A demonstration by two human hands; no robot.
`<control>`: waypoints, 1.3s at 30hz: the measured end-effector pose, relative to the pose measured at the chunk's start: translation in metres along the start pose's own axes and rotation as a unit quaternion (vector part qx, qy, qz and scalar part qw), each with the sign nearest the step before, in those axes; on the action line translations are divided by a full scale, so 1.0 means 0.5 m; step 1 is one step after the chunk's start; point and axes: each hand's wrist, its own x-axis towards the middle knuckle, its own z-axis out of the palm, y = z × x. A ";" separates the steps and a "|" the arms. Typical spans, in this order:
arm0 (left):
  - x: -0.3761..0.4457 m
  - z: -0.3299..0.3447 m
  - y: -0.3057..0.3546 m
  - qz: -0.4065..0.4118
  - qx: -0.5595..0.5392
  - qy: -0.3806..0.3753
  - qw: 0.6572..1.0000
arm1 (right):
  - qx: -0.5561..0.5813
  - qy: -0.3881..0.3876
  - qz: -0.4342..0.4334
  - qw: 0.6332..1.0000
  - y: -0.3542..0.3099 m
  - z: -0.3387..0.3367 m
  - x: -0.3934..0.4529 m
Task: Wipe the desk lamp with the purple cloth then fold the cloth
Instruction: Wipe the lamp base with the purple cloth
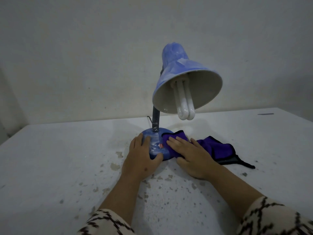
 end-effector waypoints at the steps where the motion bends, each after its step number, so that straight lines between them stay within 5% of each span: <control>1: 0.000 0.000 0.001 0.001 -0.002 0.001 1.000 | -0.002 -0.002 0.007 1.000 -0.007 0.002 0.003; 8: -0.001 -0.003 0.003 -0.001 -0.003 0.003 1.000 | -0.029 -0.019 -0.060 0.998 0.009 0.004 -0.023; 18: 0.000 -0.002 0.003 -0.007 -0.001 -0.002 1.000 | 0.043 -0.075 0.075 0.993 -0.013 -0.021 0.089; 26: 0.002 -0.002 0.000 -0.011 -0.005 -0.008 1.000 | 0.100 0.003 0.004 0.995 0.014 0.000 0.036; 33: 0.001 -0.005 0.003 -0.011 -0.003 -0.011 1.000 | 0.001 0.007 0.067 0.998 -0.006 0.001 0.087; 39: 0.002 -0.004 0.002 -0.007 -0.006 -0.012 1.000 | 0.038 0.020 0.016 0.999 0.015 -0.003 0.046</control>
